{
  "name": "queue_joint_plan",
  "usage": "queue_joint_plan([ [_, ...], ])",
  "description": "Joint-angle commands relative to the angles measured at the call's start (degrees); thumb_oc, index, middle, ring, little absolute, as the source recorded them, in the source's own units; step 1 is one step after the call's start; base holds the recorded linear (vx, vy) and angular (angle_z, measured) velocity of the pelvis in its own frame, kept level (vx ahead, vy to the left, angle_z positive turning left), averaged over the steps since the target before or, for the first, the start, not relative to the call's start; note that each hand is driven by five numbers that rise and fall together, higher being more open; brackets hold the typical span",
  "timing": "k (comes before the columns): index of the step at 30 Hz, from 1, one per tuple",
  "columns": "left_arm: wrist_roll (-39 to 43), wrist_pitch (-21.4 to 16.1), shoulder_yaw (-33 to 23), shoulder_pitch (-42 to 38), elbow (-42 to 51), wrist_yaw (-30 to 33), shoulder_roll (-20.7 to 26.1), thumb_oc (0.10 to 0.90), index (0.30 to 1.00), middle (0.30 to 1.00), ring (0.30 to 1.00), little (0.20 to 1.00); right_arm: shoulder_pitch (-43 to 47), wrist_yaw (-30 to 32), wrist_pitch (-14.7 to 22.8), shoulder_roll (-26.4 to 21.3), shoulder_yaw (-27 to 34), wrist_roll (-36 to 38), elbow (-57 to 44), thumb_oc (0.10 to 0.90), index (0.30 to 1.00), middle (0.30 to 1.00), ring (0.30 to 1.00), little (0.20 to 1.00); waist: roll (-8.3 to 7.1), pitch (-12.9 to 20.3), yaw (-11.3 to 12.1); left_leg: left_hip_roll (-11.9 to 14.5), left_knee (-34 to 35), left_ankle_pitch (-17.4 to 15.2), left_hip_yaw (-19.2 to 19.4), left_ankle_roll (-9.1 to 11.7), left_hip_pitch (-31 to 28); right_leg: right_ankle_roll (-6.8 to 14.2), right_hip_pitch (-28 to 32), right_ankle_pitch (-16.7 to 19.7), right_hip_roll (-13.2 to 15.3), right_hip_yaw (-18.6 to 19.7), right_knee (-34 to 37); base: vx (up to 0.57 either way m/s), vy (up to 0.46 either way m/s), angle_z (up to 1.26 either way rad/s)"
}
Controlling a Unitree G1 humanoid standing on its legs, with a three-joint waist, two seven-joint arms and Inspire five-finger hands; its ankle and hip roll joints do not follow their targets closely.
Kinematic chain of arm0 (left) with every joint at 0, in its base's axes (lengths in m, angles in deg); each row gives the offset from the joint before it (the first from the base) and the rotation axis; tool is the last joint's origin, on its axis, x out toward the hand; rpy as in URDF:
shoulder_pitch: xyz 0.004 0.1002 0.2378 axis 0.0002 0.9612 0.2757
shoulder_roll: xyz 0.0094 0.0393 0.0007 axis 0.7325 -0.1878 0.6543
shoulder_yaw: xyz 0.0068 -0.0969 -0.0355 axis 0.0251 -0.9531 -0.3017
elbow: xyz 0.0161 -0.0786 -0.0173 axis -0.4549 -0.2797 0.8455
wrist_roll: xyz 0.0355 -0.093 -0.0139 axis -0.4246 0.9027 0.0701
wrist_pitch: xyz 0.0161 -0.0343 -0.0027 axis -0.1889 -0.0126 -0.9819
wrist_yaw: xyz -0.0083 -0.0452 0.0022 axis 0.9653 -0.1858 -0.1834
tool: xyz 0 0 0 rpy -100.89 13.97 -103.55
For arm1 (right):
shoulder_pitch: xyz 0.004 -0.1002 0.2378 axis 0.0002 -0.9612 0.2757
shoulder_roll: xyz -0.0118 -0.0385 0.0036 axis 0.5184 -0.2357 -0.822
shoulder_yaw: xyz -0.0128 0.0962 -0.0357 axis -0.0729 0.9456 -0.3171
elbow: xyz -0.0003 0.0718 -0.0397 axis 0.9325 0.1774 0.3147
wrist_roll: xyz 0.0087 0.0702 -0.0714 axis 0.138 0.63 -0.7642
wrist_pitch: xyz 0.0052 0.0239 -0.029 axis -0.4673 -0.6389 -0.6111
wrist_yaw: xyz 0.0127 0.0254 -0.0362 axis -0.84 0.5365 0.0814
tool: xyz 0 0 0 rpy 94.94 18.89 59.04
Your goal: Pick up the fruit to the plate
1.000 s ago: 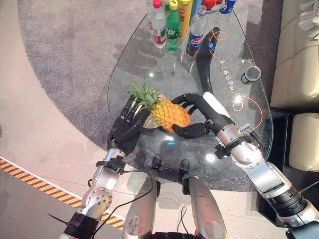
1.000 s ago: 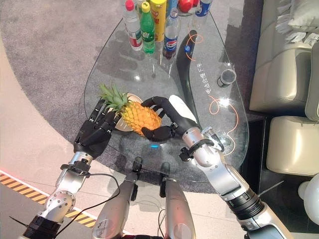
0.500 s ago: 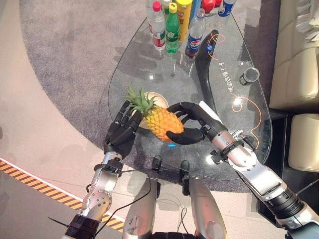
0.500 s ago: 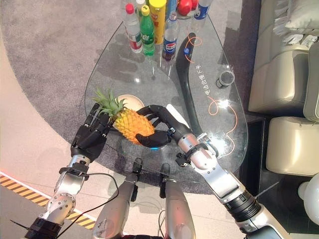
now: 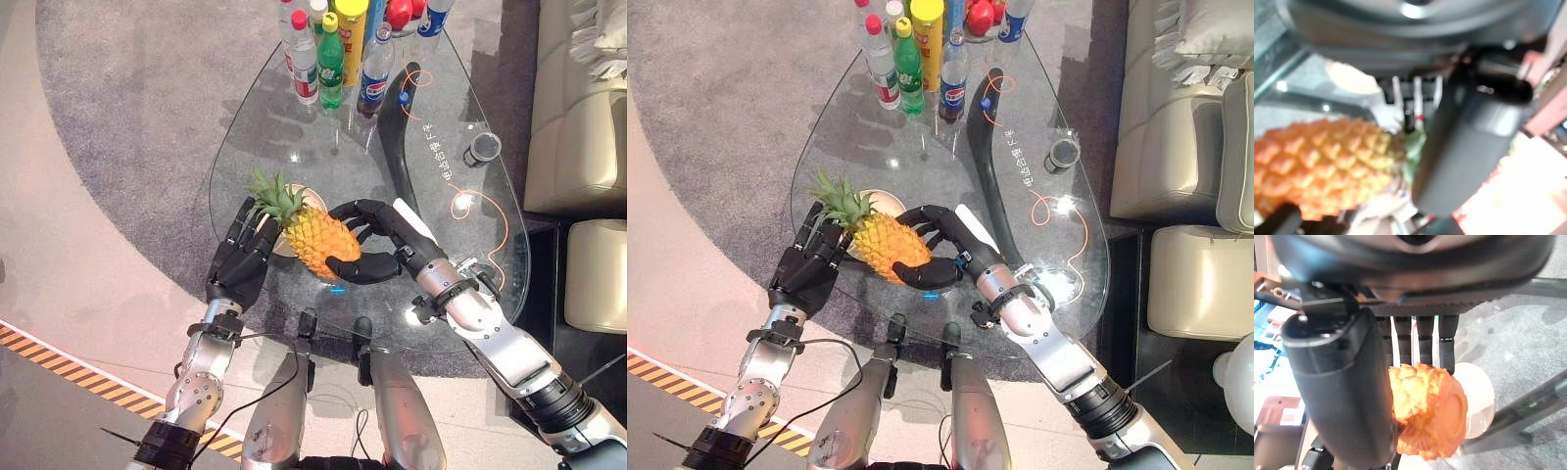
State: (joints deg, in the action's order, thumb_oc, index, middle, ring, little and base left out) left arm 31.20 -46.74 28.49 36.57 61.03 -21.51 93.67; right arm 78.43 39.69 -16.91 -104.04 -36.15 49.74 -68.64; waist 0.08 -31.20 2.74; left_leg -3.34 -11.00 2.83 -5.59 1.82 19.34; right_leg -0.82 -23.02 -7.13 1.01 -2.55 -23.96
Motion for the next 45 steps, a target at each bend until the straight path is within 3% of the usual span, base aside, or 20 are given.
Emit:
queue_joint_plan([
  [1, -2.8, 0.9, 3.9, -1.1, 4.9, -4.7, -2.9, 0.8, 0.9, 0.9, 0.9, 0.9, 7.7, 5.1, 16.7, 7.5, 0.3, -1.5, -17.6, 0.1, 0.3, 0.3, 0.3, 0.2, -0.08, 1.4, -2.8, -2.6, -8.0, -5.0, 1.6, -2.9, 0.7, 0.9, 4.9, 5.6, -1.5, 3.3, 8.1, 0.0, 0.0, 0.0],
  [9, -2.5, 0.5, 3.3, 0.2, 5.1, -5.6, -3.0, 0.8, 0.9, 0.9, 0.9, 0.9, 5.2, 17.3, 13.1, 6.5, 4.8, -16.1, -15.6, 0.1, 0.3, 0.3, 0.3, 0.2, 0.26, 1.4, -3.3, -2.5, -7.9, -5.2, 1.9, -3.0, 0.3, 0.8, 5.0, 5.4, -1.5, 3.2, 7.9, 0.0, 0.0, 0.0],
  [17, -2.3, 1.1, 2.4, 0.9, 4.6, -6.7, -2.9, 0.8, 0.9, 0.9, 0.9, 0.9, 5.3, 19.8, 11.2, 5.1, 8.0, -13.0, -15.1, 0.1, 0.3, 0.3, 0.3, 0.2, 0.35, 1.4, -3.3, -2.6, -7.6, -5.1, 2.0, -3.1, 0.3, 0.7, 4.8, 5.5, -1.5, 3.1, 7.9, 0.0, 0.0, 0.0],
  [29, -2.3, 1.1, 1.8, 0.0, 4.9, -6.0, -3.2, 0.8, 0.9, 0.9, 0.9, 0.9, 5.6, 14.8, 9.6, 5.6, 5.2, -11.8, -14.3, 0.1, 0.3, 0.3, 0.3, 0.2, 0.28, 1.4, -2.8, -2.6, -7.4, -4.9, 2.1, -3.1, 0.2, 0.8, 4.8, 5.5, -1.3, 2.7, 7.8, 0.0, 0.0, 0.0],
  [37, -1.3, 0.7, 0.3, 0.3, 6.0, -6.4, -2.9, 0.8, 0.9, 0.9, 0.9, 0.9, 3.8, 12.9, 10.4, 5.4, 5.3, -10.0, -13.8, 0.1, 0.3, 0.3, 0.3, 0.2, 0.05, 1.4, -2.6, -2.6, -7.1, -4.7, 2.0, -3.2, 0.1, 0.9, 4.7, 5.4, -1.3, 2.5, 7.7, 0.0, 0.0, 0.0],
  [45, 0.8, -0.7, -1.0, -1.7, 9.9, -9.5, -3.0, 0.8, 0.9, 0.9, 0.9, 0.9, 5.2, 0.4, 10.9, 4.5, 2.0, -7.7, -14.2, 0.1, 0.3, 0.3, 0.3, 0.2, -0.32, 1.4, -2.1, -2.8, -7.0, -4.5, 1.6, -3.2, 0.0, 0.9, 4.9, 5.3, -1.3, 2.3, 7.7, 0.0, 0.0, 0.0],
])
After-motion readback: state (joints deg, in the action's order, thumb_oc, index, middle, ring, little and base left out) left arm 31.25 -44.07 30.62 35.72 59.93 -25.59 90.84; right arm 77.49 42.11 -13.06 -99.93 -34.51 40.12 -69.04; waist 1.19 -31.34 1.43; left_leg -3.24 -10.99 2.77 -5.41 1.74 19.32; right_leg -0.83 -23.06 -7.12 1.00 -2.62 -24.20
